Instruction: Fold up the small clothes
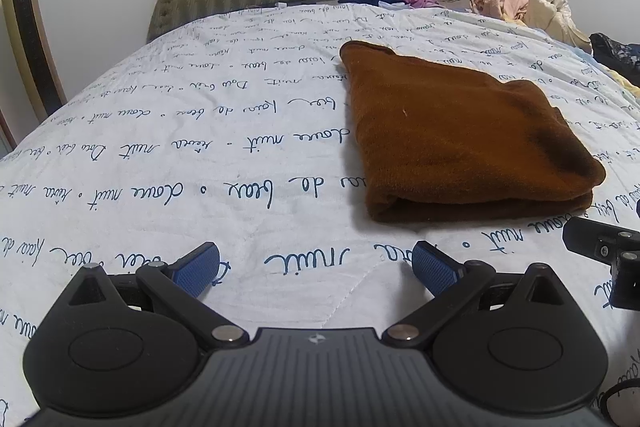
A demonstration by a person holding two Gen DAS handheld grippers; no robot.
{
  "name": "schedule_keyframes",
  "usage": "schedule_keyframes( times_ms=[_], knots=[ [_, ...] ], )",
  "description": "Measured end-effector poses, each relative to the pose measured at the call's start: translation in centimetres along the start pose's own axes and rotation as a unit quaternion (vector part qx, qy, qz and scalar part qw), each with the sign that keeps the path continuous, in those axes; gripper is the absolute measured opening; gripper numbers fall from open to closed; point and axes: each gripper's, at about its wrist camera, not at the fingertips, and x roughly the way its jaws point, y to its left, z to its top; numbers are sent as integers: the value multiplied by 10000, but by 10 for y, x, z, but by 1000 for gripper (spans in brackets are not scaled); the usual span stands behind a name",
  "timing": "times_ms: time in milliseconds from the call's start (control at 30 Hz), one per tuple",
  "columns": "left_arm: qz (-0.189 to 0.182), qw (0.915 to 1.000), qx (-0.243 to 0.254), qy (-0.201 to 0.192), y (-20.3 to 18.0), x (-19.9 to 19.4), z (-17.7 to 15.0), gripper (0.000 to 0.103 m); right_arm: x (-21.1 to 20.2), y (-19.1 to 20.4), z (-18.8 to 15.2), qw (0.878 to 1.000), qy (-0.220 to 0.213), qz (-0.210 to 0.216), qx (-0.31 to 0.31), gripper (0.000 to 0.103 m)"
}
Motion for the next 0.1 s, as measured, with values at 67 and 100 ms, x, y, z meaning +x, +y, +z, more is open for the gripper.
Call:
schedule_keyframes(
  times_ms=[67,100],
  knots=[
    [19,10000,33,-37,-1,-1,0,103,0,0,0,10000,-5,12,4,103],
    [17,10000,58,-59,-2,-2,1,103,0,-1,0,10000,-7,27,4,103]
  ],
)
